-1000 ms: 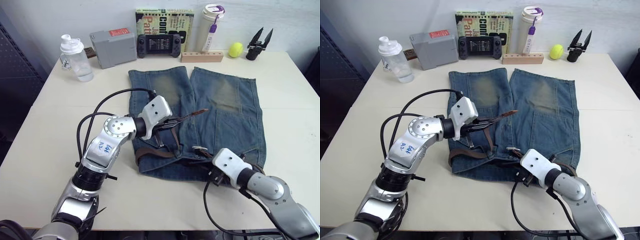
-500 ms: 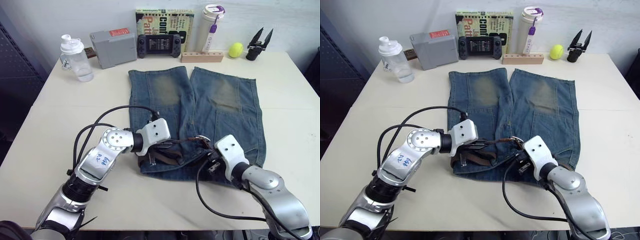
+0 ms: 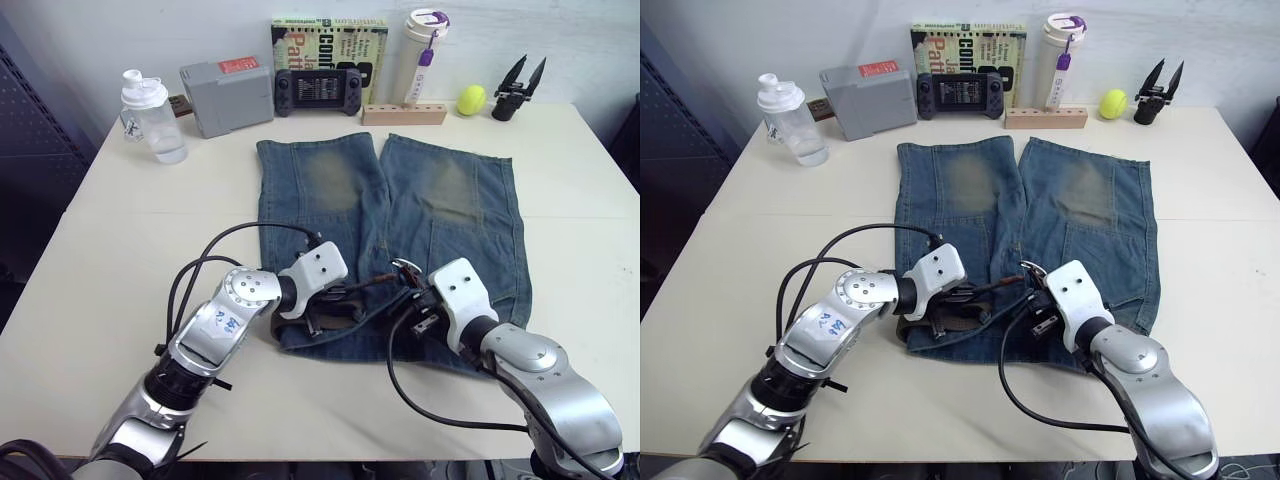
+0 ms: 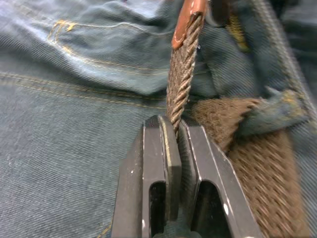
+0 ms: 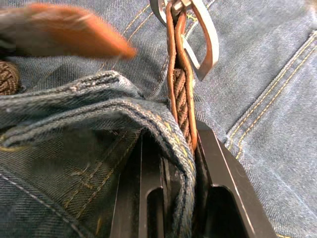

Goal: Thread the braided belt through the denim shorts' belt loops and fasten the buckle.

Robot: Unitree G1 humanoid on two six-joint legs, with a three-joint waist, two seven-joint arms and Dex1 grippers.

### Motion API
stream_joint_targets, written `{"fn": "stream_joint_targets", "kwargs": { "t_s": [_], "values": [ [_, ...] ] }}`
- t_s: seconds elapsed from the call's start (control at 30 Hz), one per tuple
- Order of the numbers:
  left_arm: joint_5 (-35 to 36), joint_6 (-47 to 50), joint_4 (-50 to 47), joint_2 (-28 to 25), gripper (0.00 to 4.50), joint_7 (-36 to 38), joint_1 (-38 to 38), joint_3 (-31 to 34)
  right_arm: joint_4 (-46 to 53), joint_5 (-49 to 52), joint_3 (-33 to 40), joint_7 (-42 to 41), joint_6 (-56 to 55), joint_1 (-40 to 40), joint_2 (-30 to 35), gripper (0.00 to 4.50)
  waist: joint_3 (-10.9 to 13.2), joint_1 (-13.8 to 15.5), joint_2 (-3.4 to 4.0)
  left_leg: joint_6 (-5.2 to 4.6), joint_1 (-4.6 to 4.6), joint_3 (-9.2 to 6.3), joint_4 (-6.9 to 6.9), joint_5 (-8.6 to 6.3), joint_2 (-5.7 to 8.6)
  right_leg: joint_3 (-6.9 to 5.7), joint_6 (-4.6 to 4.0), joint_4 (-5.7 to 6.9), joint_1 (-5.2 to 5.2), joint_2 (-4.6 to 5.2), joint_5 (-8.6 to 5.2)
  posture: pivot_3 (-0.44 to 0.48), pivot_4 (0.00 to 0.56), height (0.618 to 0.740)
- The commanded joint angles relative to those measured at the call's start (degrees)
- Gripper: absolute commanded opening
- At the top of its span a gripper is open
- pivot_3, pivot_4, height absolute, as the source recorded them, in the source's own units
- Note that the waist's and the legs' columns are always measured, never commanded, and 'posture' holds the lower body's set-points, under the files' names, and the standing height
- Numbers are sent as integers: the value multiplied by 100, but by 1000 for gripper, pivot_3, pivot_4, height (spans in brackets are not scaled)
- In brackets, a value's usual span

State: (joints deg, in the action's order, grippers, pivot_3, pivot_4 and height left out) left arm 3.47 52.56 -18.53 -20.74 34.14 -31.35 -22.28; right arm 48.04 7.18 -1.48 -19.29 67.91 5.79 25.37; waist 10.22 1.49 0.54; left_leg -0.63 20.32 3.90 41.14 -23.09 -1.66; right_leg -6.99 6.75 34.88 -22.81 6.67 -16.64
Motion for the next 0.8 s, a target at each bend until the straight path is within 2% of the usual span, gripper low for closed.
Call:
{"fn": "stream_joint_targets", "kwargs": {
  "t_s": [0.03,0.63,0.8],
  "values": [
    [-68,318,87,162,0,-265,-1,-58,380,52,-31,146,54,61,-62,26,-1,-2,2,0,0,0,0,0,0,0,0,1,0,0,0,0,150,731],
    [15,211,130,404,0,-302,-219,-240,362,83,-783,211,168,364,337,26,-3,-6,4,0,-1,0,-1,0,0,1,0,-2,0,0,0,0,150,731],
    [-115,57,138,293,0,-305,-287,-329,342,175,-832,83,259,362,458,26,-3,-10,4,0,-1,0,-1,0,-1,0,0,-2,0,0,0,0,150,731]
  ]
}}
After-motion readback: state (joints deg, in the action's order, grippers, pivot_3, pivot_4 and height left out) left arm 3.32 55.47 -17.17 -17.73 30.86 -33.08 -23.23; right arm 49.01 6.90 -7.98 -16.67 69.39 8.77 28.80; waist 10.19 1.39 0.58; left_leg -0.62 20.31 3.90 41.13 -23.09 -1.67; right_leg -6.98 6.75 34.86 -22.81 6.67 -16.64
